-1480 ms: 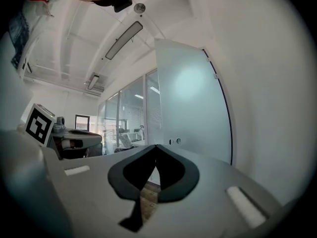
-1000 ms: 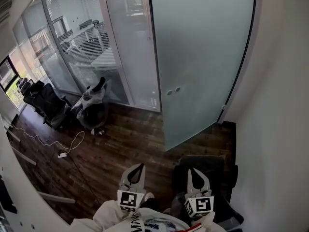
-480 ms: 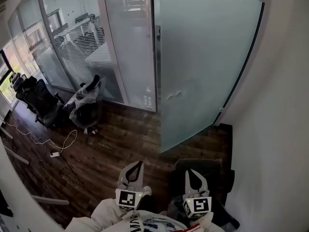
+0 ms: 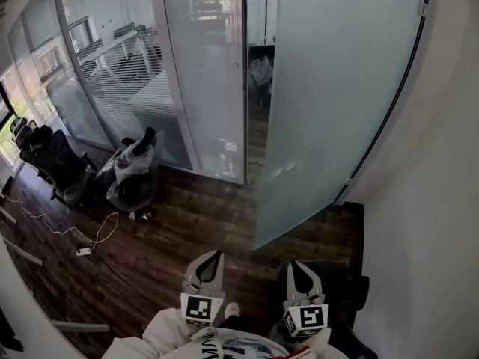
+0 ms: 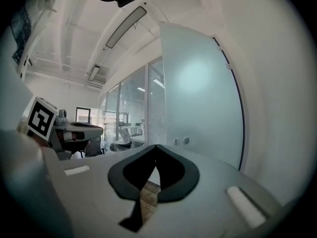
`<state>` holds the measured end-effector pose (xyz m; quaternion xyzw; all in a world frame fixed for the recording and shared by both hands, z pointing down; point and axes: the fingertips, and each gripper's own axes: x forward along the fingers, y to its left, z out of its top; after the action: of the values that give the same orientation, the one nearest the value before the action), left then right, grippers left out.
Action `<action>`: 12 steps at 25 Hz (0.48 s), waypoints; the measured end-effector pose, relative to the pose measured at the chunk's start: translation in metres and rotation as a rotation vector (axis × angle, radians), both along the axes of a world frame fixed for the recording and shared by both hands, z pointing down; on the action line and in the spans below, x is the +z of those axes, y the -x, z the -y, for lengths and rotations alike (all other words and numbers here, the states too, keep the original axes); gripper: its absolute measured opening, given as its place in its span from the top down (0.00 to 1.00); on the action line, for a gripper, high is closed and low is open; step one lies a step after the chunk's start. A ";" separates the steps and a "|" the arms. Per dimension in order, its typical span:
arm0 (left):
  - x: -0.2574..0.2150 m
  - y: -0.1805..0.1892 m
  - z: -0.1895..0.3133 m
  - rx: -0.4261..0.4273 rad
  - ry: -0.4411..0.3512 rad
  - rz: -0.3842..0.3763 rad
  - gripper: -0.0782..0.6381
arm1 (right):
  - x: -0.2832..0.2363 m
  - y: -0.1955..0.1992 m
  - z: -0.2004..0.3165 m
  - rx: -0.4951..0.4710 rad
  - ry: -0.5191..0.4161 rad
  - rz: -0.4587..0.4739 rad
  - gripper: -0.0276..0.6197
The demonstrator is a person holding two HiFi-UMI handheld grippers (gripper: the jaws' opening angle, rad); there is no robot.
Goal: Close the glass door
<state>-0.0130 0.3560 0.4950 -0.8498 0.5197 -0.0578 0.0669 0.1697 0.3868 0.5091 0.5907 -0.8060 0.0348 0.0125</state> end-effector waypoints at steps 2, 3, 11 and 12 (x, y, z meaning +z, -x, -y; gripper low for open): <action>-0.001 0.008 0.011 0.007 0.009 -0.002 0.89 | 0.000 0.009 0.011 0.002 0.006 0.000 0.95; 0.002 0.012 0.016 0.010 0.011 -0.003 0.89 | 0.002 0.013 0.015 0.004 0.010 0.000 0.95; 0.012 0.038 0.051 0.030 0.009 -0.025 0.89 | 0.004 0.037 0.051 0.025 0.007 0.011 0.95; 0.012 0.041 0.056 0.030 0.011 -0.028 0.89 | 0.005 0.040 0.055 0.026 0.008 0.012 0.95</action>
<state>-0.0542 0.3003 0.5072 -0.8585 0.5076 -0.0478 0.0556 0.1293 0.3322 0.5141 0.6010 -0.7981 0.0417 0.0095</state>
